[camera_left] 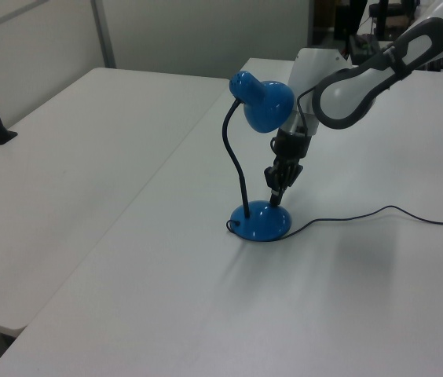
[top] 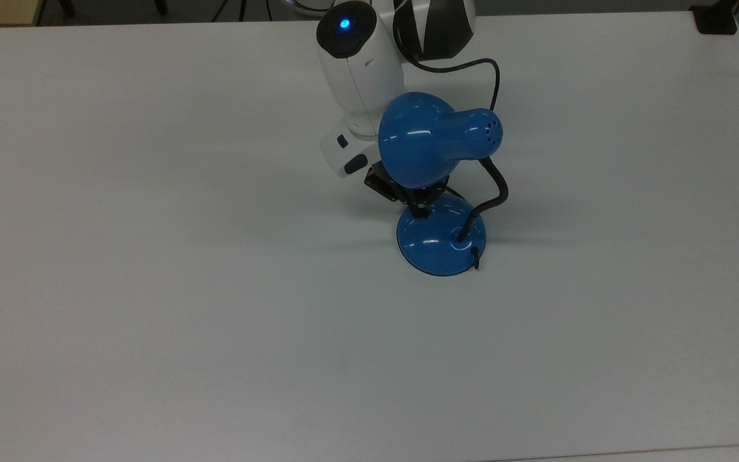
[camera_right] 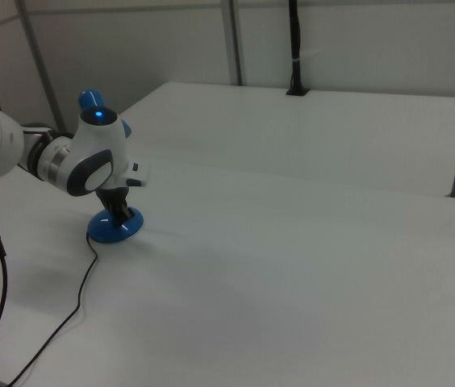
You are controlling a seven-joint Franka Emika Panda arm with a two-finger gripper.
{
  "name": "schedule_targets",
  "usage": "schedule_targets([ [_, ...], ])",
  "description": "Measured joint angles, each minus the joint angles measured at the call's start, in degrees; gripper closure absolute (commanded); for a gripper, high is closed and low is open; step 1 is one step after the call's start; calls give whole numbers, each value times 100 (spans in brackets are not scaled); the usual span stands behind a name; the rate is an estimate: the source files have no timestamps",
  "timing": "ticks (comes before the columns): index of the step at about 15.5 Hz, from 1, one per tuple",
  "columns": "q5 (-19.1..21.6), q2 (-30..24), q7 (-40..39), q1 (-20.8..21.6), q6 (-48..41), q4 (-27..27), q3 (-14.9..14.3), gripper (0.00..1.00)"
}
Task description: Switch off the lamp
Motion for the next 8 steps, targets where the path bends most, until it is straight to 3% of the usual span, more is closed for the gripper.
schedule_targets([
  [5,0,2,0,-24,-43,-8,0,100],
  [8,-82,7,-15,-185,-530,-13,-4,100],
])
